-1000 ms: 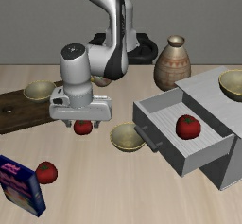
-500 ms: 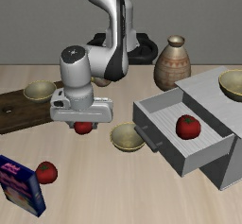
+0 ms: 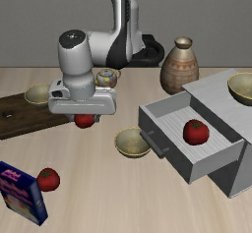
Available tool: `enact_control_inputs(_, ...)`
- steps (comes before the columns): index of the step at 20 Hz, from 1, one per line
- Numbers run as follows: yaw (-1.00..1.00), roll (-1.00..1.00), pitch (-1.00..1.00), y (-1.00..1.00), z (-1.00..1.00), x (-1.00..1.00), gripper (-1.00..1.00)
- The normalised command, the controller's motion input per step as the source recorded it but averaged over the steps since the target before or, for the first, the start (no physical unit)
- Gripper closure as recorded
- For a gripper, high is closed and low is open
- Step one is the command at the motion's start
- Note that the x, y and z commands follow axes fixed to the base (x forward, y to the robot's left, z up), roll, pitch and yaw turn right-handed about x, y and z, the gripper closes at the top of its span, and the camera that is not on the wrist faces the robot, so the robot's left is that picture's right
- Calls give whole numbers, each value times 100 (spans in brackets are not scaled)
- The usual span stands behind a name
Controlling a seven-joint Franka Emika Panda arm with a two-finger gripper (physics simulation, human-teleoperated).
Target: Pick the tomato next to the cutting board and place it on the porcelain bowl at the top of the cabinet
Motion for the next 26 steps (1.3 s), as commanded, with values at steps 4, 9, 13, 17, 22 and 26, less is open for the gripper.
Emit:
enact_control_inputs(4,0,0,0,0,100,0,100)
enact_control_inputs(9,0,0,0,0,100,0,100)
enact_control_inputs(13,0,0,0,0,100,0,100)
enact_control_inputs(17,0,0,0,0,100,0,100)
enact_control_inputs(22,0,0,0,0,100,0,100)
enact_control_inputs(26,0,0,0,25,75,0,100)
